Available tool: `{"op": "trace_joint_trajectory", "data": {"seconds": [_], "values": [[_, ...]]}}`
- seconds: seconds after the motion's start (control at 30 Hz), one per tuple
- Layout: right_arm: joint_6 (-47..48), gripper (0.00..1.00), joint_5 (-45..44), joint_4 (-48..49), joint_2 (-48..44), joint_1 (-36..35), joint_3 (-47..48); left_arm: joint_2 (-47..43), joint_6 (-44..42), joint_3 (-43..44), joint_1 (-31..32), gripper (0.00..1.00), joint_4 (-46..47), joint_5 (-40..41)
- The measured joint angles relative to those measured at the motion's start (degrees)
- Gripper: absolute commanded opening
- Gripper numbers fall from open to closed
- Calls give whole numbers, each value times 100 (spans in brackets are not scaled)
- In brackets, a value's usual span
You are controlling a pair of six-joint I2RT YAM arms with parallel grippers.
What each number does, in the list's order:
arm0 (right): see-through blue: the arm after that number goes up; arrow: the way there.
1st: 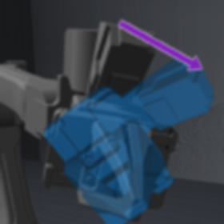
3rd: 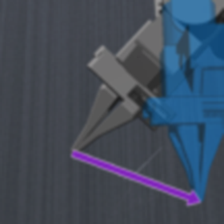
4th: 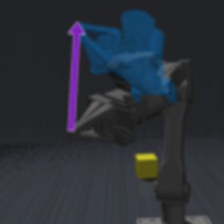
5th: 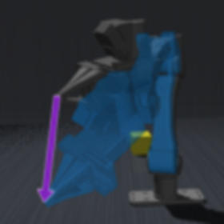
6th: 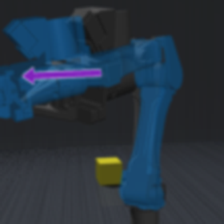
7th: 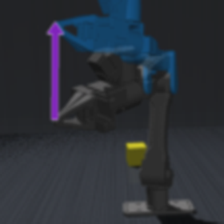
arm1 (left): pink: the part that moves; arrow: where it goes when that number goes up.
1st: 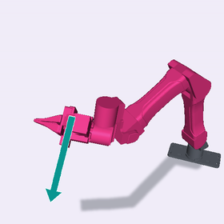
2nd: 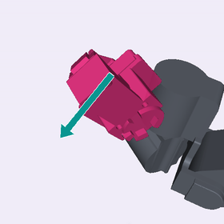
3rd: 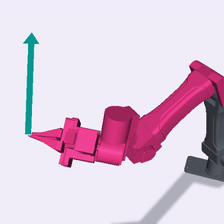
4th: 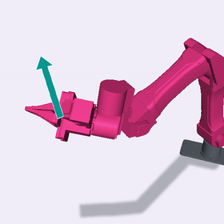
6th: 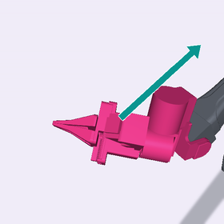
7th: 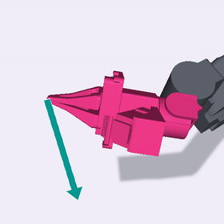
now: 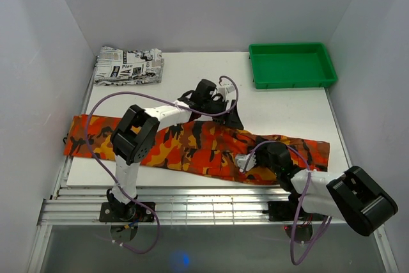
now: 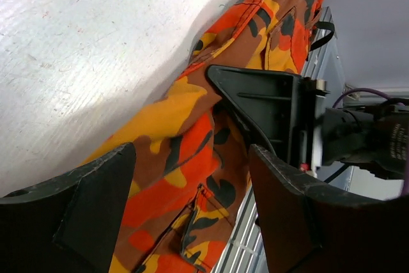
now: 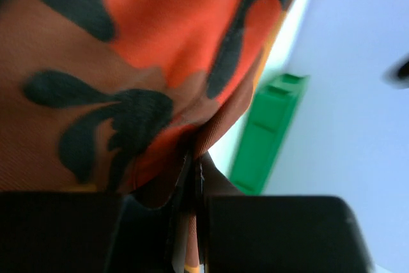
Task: Fold and stack the trousers
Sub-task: Fold the trousers
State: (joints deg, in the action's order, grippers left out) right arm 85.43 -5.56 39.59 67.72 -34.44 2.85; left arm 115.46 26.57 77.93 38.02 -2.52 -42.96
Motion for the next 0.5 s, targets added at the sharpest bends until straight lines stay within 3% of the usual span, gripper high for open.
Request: {"op": "trace_joint_trajectory", "data": {"seconds": [0.2, 0.33, 0.5], "values": [[883, 8, 450, 111, -852, -24, -9, 26, 33, 192, 127, 76, -20, 494], [1401, 8, 822, -317, -1469, -35, -9, 66, -85, 505, 122, 67, -181, 686], [1814, 8, 916, -577, -1532, -35, -9, 85, -162, 590, 199, 54, -321, 535]]}}
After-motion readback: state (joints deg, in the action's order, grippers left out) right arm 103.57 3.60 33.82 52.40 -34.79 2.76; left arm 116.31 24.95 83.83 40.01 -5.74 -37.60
